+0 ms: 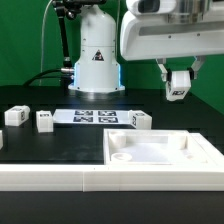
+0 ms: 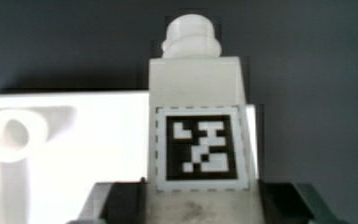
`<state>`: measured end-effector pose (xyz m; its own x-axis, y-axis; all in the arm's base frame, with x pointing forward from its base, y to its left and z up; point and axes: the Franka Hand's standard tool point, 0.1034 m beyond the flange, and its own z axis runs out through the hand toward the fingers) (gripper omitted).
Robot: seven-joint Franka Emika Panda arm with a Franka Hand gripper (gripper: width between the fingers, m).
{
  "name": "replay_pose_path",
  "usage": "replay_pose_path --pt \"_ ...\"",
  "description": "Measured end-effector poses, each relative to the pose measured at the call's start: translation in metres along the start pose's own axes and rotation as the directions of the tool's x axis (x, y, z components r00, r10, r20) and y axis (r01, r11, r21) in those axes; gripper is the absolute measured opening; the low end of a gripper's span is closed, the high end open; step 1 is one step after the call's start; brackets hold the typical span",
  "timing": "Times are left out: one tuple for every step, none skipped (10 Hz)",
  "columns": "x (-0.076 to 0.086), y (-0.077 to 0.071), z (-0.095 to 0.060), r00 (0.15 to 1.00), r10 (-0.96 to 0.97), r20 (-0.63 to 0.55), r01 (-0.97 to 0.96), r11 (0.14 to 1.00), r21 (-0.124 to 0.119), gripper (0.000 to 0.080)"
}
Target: Assemble one leg
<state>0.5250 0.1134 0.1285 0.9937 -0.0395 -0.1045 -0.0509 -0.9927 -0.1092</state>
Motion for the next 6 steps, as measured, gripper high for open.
replay_pose_path --pt "-0.003 0.000 0.002 0.999 -0.004 -0.043 0.004 1.000 -0.001 0.0291" --pt "0.003 -0.001 0.001 0.990 -0.008 -0.138 0.008 1.000 0.004 0.0291" --pt "0.005 -0.001 0.002 0.977 -0.013 -0.214 0.014 1.000 0.006 0.0291" --pt "0.013 -0.001 0.001 0.955 -0.022 -0.295 0.025 1.000 0.007 0.0291" --pt "0.025 0.000 -0.006 0.929 -0.029 -0.370 0.035 0.999 0.009 0.0291" --pt "0.033 0.000 -0.013 0.909 -0.028 -0.416 0.036 0.999 0.011 0.0291"
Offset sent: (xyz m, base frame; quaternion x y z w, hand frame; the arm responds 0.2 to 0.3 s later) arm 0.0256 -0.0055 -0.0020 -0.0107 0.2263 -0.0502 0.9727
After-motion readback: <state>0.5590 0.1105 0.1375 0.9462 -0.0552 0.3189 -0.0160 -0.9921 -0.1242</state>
